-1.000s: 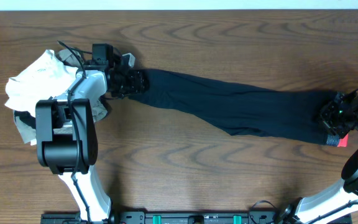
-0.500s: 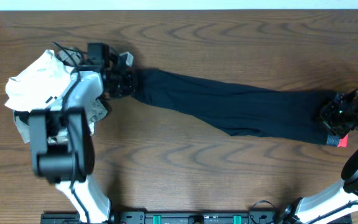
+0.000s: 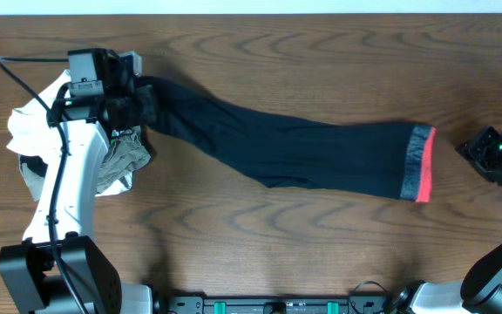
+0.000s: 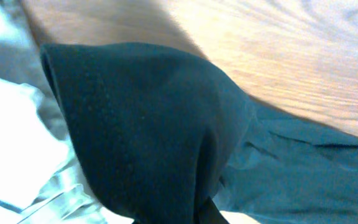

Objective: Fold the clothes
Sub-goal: 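Lift the leg end with the left gripper and fold it right toward the waistband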

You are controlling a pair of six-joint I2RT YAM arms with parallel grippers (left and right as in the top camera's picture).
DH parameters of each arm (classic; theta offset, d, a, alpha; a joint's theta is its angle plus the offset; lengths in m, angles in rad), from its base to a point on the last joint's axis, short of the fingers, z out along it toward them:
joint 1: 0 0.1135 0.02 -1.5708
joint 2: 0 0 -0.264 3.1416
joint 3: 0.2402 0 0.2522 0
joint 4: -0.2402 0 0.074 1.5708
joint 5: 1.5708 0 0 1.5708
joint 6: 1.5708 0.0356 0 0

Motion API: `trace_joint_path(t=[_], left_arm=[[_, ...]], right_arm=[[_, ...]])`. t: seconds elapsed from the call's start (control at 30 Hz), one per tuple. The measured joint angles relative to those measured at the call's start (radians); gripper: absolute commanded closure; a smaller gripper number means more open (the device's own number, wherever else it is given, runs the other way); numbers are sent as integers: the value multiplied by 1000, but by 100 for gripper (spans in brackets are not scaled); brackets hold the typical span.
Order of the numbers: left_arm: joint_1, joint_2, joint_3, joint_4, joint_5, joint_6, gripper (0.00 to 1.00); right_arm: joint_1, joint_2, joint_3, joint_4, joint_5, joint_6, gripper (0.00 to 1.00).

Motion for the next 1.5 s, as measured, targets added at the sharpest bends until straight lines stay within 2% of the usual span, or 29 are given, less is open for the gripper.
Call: trace_joint_path(t=[0.23, 0.57, 0.8, 1.17, 1.5], left_arm=[[-58, 0, 0, -23, -27, 13, 94], [-405, 0, 0, 15, -40, 14, 94], [-573, 5, 0, 59, -109, 14, 94], [-679, 152, 0, 136, -134, 9, 94], [-760, 193, 0, 223, -135, -37, 93]], right_arm=[[-16, 2, 0, -44, 24, 0, 59], [-16, 2, 0, -60, 27, 0, 59], [-16, 2, 0, -67, 27, 0, 59], [-16, 2, 0, -78, 27, 0, 59], [-16, 2, 0, -80, 26, 0, 59]])
